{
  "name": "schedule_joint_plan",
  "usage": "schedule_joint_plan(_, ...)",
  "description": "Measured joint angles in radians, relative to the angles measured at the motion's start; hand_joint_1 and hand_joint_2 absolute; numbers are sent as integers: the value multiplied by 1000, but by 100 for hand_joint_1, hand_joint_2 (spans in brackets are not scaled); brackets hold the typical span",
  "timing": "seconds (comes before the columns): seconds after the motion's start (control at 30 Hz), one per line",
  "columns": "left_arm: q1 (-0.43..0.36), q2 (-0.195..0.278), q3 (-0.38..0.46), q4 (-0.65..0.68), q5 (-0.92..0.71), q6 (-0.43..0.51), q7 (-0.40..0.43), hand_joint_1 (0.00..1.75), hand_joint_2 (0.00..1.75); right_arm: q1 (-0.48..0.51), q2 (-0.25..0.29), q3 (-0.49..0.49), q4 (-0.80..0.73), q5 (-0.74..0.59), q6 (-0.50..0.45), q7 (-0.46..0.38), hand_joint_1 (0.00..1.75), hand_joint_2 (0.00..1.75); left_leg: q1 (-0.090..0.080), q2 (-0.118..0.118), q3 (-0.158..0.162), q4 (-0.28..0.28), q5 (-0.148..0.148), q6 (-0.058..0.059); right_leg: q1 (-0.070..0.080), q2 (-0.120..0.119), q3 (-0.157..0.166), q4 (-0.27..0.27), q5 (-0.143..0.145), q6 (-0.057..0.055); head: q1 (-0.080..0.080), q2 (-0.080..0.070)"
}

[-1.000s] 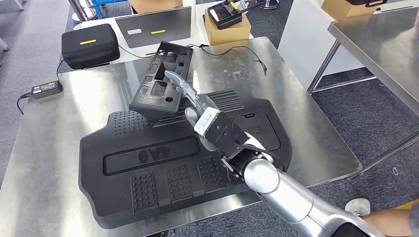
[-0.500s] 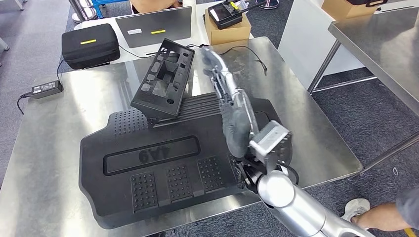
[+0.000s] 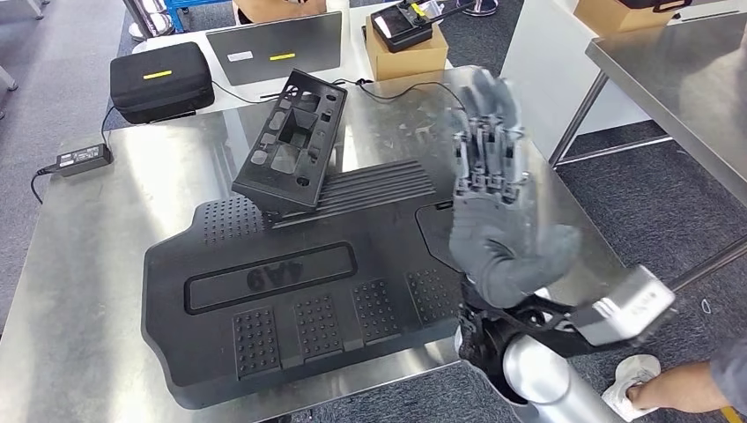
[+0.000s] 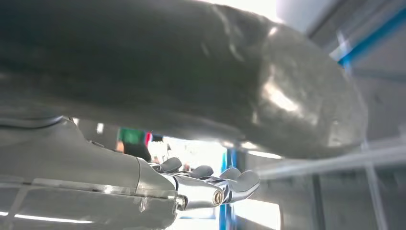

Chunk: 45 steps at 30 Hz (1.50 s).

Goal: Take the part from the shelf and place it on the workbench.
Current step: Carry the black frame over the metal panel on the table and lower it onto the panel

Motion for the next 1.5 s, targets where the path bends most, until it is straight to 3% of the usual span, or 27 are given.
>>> schedule_joint_plan(0.3, 9, 0, 16, 0, 10, -2, 5, 0, 0, 157, -8, -66, -122, -20, -31, -35, 0, 0, -5, 1, 0, 3, -6, 9, -6, -1, 2, -2, -1, 4, -3, 0)
schedule_joint_plan(0.4, 9, 0, 16, 0, 9, -5, 5, 0, 0, 176, -9, -74, -138, -19, -31, -35, 0, 0, -9, 1, 0, 4, -9, 14, -10, -1, 3, -3, -2, 10, -5, 0)
schedule_joint_plan(0.5, 8, 0, 16, 0, 7, -6, 9, 0, 0, 192, -11, -83, -153, -18, -31, -35, 0, 0, -6, 2, 9, -12, 2, 26, -12, -1, 7, -2, -5, 22, -8, 0)
schedule_joint_plan(0.57, 7, -1, 16, -1, 6, -6, 13, 0, 0, 199, -13, -90, -159, -17, -31, -35, 0, 0, 1, 5, 18, -32, 14, 35, -13, 0, -13, 50, -48, 30, -1, 0)
schedule_joint_plan(0.63, 6, -2, 16, -2, 4, -6, 16, 0, 0, 206, -15, -93, -162, -17, -31, -36, 0, 0, 3, 7, 18, -36, 18, 37, -19, 0, -65, 170, -116, 39, 10, 0)
schedule_joint_plan(0.67, 6, -3, 16, -2, 3, -6, 18, 0, 0, 211, -16, -95, -163, -17, -30, -36, 0, 0, 4, 8, 15, -35, 18, 37, -22, 0, -90, 226, -138, 43, 14, 0)
schedule_joint_plan(0.7, 6, -4, 16, -2, 2, -6, 19, 0, 0, 214, -17, -98, -164, -18, -30, -36, 0, 0, 5, 8, 13, -33, 18, 36, -26, 0, -101, 255, -140, 48, 18, 0)
schedule_joint_plan(0.73, 6, -5, 16, -2, 2, -6, 20, 0, 0, 217, -17, -101, -165, -18, -30, -36, 0, 0, 8, 8, 10, -31, 19, 33, -31, 0, -95, 247, -124, 54, 20, 0)
schedule_joint_plan(0.8, 6, -6, 16, -3, 1, -6, 21, 0, 0, 218, -19, -105, -167, -18, -30, -36, 0, 0, 16, 8, 3, -19, 18, 22, -42, -2, -33, 130, -62, 68, 27, 0)
schedule_joint_plan(0.87, 4, -7, 16, -3, 1, -6, 22, 0, 0, 219, -20, -107, -170, -18, -30, -35, 0, 0, 19, 6, -5, -6, 17, 5, -43, 4, 18, 34, -22, 67, 37, 0)
schedule_joint_plan(0.93, 3, -7, 16, -4, 0, -6, 23, 0, 0, 221, -21, -108, -172, -18, -30, -35, 0, 0, 17, 3, -11, 1, 23, -10, -38, 13, 18, 24, -17, 49, 37, 0)
schedule_joint_plan(1.0, 4, -7, 16, -4, 0, -6, 24, 0, 0, 222, -21, -108, -174, -18, -29, -35, 0, 0, 19, 0, -17, 9, 23, -23, -37, 11, 6, 23, -13, 30, 27, 0)
schedule_joint_plan(1.03, 4, -7, 16, -5, 0, -6, 25, 0, 0, 222, -21, -108, -175, -18, -29, -35, 0, 0, 21, 0, -25, 25, 5, -27, -35, 10, -2, 23, -6, 20, 20, 0)
schedule_joint_plan(1.1, 4, -7, 16, -6, 0, -6, 25, 0, 0, 222, -21, -108, -177, -18, -28, -35, 0, 0, 23, 1, -56, 115, -80, -30, -32, 6, -20, 22, 9, 4, 6, 0)
schedule_joint_plan(1.17, 4, -7, 16, -6, 0, -6, 25, 0, 0, 222, -21, -108, -179, -18, -28, -35, 0, 0, 19, 2, -88, 244, -168, -27, -25, 3, -41, 23, 25, -3, -11, 0)
schedule_joint_plan(1.2, 4, -7, 16, -6, 0, -6, 25, 0, 0, 222, -21, -108, -179, -18, -28, -35, 0, 0, 15, 2, -89, 285, -186, -23, -20, 2, -52, 24, 33, -5, -17, 0)
schedule_joint_plan(1.23, 3, -7, 16, -6, 0, -6, 26, 0, 0, 222, -21, -108, -180, -18, -28, -35, 0, 0, 10, 1, -73, 293, -184, -16, -14, 2, -63, 24, 42, -7, -22, 0)
schedule_joint_plan(1.27, 3, -7, 16, -6, -1, -6, 26, 0, 0, 222, -21, -108, -181, -18, -28, -35, 0, 0, 3, 1, -42, 269, -167, -6, -9, 1, -72, 24, 50, -9, -26, 0)
schedule_joint_plan(1.33, 1, -7, 16, -6, -2, -6, 27, 0, 0, 222, -21, -108, -186, -18, -28, -35, 0, 0, -14, 2, 61, 134, -132, 26, 2, 1, -86, 24, 65, -11, -31, 0)
schedule_joint_plan(1.4, -3, -7, 16, -6, -2, -5, 27, 0, 0, 221, -21, -108, -191, -17, -28, -35, 0, 0, -24, 8, 134, 16, -122, 45, 2, -3, -92, 23, 80, -7, -27, 0)
schedule_joint_plan(1.5, -3, -8, 16, -7, -1, -3, 28, 0, 0, 221, -22, -108, -195, -17, -28, -35, 0, 0, -30, 14, 139, -30, -100, 48, -8, -10, -94, 16, 100, 13, -31, 0)
